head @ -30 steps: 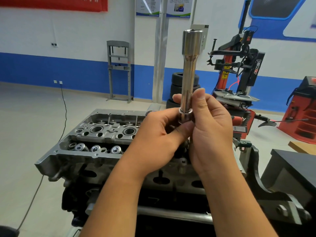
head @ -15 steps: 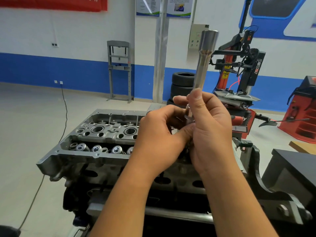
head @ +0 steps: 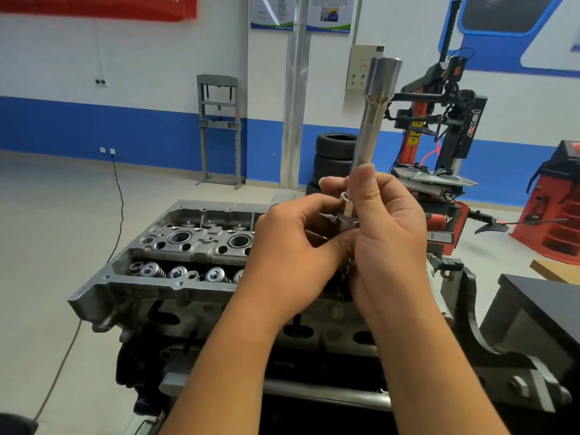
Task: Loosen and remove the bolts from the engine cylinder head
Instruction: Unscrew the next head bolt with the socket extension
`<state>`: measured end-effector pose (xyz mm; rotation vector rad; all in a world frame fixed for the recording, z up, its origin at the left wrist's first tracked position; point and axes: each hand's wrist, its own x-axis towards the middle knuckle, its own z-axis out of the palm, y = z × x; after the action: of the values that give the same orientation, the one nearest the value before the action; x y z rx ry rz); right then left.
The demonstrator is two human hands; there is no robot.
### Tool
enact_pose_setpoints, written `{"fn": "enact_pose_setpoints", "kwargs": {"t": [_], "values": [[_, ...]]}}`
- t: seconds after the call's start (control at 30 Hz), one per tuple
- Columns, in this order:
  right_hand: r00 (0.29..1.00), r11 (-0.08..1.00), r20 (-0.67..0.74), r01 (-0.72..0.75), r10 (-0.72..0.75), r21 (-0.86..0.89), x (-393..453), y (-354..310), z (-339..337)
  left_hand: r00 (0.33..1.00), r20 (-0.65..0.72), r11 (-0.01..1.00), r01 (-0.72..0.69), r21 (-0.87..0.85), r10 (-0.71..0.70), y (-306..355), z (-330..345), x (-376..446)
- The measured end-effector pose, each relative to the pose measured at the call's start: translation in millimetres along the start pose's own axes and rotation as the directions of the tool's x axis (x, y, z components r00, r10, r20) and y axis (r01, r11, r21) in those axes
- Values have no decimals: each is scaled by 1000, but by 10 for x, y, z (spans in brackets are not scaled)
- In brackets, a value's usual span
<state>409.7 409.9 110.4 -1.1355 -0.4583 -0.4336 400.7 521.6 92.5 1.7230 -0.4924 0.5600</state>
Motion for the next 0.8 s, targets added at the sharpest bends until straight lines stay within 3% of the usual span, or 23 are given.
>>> {"fn": "enact_pose_setpoints", "kwargs": {"t": [0.1, 0.37, 0.63, 0.8], "values": [[1000, 999, -8, -2, 2, -32, 7, 7, 11, 989, 145, 1000, -7, -12, 9, 34, -30, 4], [1000, 1000, -15, -15, 15, 5, 19, -1, 0, 999, -41, 993, 4, 115, 1, 30, 36, -12], [1000, 996, 2, 11, -11, -88, 20, 19, 7, 993, 116, 984, -28, 176, 7, 61, -19, -18], [999, 999, 40, -31, 32, -24, 25, 10, 4, 1000, 19, 978, -4, 209, 0, 42, 2, -18]]}}
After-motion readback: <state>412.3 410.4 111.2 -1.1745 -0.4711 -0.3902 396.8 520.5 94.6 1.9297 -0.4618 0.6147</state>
